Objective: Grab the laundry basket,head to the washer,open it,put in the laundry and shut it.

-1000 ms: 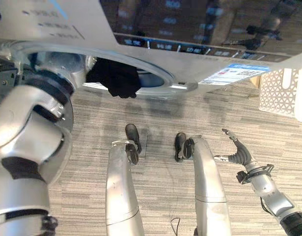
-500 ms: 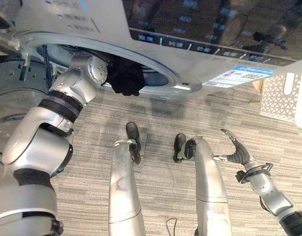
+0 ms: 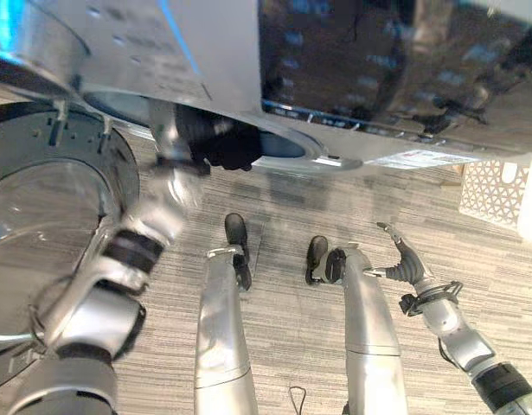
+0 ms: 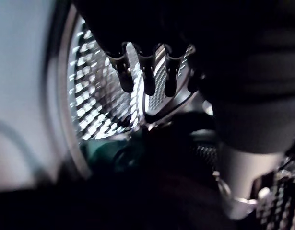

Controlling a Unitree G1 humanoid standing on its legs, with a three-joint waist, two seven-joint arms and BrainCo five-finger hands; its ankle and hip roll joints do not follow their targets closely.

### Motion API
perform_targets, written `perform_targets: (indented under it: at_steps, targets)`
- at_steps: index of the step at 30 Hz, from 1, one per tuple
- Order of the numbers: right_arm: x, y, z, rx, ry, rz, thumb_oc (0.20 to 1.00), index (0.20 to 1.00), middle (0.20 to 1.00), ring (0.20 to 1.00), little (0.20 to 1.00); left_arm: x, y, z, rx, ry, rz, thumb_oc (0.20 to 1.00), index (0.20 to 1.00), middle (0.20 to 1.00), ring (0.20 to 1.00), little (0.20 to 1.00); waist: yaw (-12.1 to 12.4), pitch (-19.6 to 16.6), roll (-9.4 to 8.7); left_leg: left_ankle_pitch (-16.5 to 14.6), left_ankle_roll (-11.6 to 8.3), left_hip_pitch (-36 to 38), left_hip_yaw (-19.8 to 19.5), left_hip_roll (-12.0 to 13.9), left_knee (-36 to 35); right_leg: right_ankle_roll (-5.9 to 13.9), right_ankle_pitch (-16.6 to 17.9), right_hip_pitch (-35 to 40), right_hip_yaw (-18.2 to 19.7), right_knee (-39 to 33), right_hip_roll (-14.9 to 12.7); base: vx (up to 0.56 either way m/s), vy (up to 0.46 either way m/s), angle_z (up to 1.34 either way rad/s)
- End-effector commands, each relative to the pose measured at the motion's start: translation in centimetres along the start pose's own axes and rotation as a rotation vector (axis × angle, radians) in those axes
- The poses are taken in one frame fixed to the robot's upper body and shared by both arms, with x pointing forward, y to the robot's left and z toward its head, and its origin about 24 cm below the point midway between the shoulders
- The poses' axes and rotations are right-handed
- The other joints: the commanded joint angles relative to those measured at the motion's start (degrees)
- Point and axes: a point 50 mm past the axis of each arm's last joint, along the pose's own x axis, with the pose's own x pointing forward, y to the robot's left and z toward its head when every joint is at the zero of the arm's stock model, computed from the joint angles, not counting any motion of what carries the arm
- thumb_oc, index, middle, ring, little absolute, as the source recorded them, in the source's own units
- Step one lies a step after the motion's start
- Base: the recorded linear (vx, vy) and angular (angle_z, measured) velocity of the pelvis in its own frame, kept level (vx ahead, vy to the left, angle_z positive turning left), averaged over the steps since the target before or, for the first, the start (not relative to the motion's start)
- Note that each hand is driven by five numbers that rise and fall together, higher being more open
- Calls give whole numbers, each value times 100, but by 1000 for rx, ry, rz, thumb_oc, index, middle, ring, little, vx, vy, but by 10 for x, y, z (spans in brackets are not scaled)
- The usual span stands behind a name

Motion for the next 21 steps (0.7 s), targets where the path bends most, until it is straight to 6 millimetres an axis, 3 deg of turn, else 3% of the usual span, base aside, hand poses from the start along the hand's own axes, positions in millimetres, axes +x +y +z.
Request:
perform_targets:
  at_steps: [1, 6, 14, 17, 18, 19, 20, 21]
  targets:
    - [2, -10, 8, -33, -47, -66, 1000, 1000, 1000, 1000, 1000, 5, 5, 7, 76, -60, 34, 1000, 1000, 1000, 1000, 1000, -80, -126, 106, -667, 247, -33, -130, -69, 302, 183, 657, 171, 276, -1065, 245, -9, 16, 6]
    - [8, -21, 13, -50, -84, -105, 1000, 1000, 1000, 1000, 1000, 8, 3, -7, 365, -82, -10, 1000, 1000, 1000, 1000, 1000, -122, -97, 115, -665, 261, -44, -124, -49, 262, 192, 670, 141, 310, -1087, 255, -1, 23, -4]
    - [7, -41, 24, -42, -168, -84, 1000, 1000, 1000, 1000, 1000, 47, 25, -14, 897, -109, -102, 1000, 1000, 1000, 1000, 1000, -279, 67, 84, -686, 307, -256, -175, 4, 480, 236, 703, -37, 350, -919, 255, 16, 15, -4]
    - [6, -46, 29, -33, -196, -65, 1000, 1000, 1000, 1000, 1000, 57, 33, -13, 952, -90, -118, 1000, 1000, 1000, 1000, 1000, -336, 121, 61, -689, 314, -258, -143, 15, 482, 255, 742, -63, 366, -914, 266, 5, 9, -10]
    - [6, -48, 31, -25, -208, -62, 1000, 1000, 1000, 1000, 1000, 61, 37, -11, 958, -82, -116, 856, 856, 856, 856, 856, -341, 158, 40, -684, 318, -259, -135, 10, 482, 252, 750, -81, 387, -901, 277, -6, -1, -5]
    - [6, -48, 31, -25, -208, -63, 1000, 1000, 1000, 1000, 1000, 61, 37, -11, 958, -83, -116, 856, 856, 856, 856, 856, -338, 160, 38, -684, 318, -259, -133, 10, 482, 252, 750, -81, 388, -900, 277, 0, 0, 0]
    - [6, -51, 35, -30, -229, -64, 1000, 1000, 1000, 1000, 1000, 64, 43, -12, 933, -56, -109, 200, 200, 200, 200, 200, -358, 201, 23, -688, 323, -260, -123, 3, 516, 248, 766, -99, 399, -876, 284, 0, 0, 0]
    - [6, -52, 35, -30, -230, -66, 1000, 1000, 1000, 1000, 1000, 65, 44, -12, 931, -56, -107, 200, 200, 200, 200, 200, -356, 213, 21, -690, 324, -260, -119, 3, 520, 249, 764, -102, 404, -869, 283, 0, 0, 0]
